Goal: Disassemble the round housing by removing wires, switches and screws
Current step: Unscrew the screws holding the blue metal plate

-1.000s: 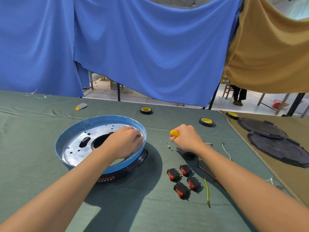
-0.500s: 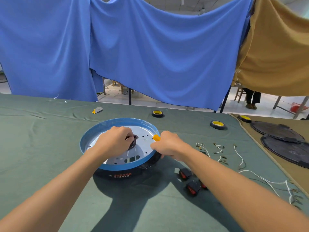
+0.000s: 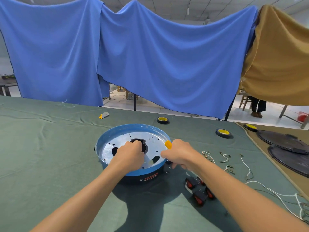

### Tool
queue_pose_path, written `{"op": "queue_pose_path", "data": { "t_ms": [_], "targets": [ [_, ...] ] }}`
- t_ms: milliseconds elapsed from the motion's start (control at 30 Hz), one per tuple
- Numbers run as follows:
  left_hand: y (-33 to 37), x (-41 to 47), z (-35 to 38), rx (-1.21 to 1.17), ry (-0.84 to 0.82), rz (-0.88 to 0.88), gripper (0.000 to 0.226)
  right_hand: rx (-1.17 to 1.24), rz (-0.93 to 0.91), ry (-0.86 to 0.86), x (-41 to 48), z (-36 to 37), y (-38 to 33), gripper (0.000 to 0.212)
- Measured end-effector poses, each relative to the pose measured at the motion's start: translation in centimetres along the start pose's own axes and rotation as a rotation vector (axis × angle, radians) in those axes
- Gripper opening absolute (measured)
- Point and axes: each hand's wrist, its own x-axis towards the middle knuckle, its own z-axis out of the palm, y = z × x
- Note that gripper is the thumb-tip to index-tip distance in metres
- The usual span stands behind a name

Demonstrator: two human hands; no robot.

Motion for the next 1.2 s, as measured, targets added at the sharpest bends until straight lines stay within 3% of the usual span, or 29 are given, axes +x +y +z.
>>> {"op": "queue_pose_path", "data": {
  "t_ms": [100, 267, 367, 500, 600, 667, 867, 967, 1033, 1100, 1200],
  "targets": [
    [1.5, -1.1, -0.1, 0.005, 0.024, -0.042, 0.006, 0.051, 0.035, 0.022, 0.2, 0.3, 0.0, 0.012],
    [3.0, -1.9, -0.3, 0.105, -0.074, 0.002, 0.027, 0.133, 0.006, 0.019, 2.3, -0.3, -0.6, 0.023],
    [2.0, -1.9, -1.1, 0.017, -0.216, 0.087, 0.063, 0.182, -0.044, -0.017, 3.1, -0.2, -1.0, 0.010],
    [0.0, -2.1, -2.1, -0.195, -0.412, 0.203, 0.107, 0.156, -0.029, -0.077, 3.0, -1.4, -0.2, 0.032],
    [0.2, -2.3, -2.0, -0.087, -0.497, 0.242, 0.135, 0.172, -0.057, 0.012, 2.5, -2.9, 0.1, 0.040],
    [0.9, -2.2, -1.6, -0.028, -0.502, 0.243, 0.136, 0.269, -0.122, 0.096, 2.2, -4.0, -0.1, 0.039],
    [3.9, -1.7, 0.2, -0.126, -0.278, 0.087, 0.090, 0.661, -0.339, 0.315, 1.1, -5.2, -2.0, 0.047],
    [5.6, -1.4, 1.1, -0.134, -0.209, -0.001, 0.104, 0.337, -0.366, 0.447, 0.8, -5.4, -2.0, 0.062],
    [5.8, -1.1, 0.7, -0.048, -0.270, -0.002, 0.119, 0.111, -0.362, 0.475, 0.7, -5.6, -1.6, 0.063],
    [4.8, -0.8, -0.4, 0.029, -0.419, 0.048, 0.129, 0.043, -0.394, 0.523, 0.9, -5.8, -1.1, 0.058],
    [2.5, -0.7, -1.6, 0.023, -0.603, 0.146, 0.122, 0.090, -0.456, 0.597, 1.6, -6.1, -0.7, 0.048]
  ]
}}
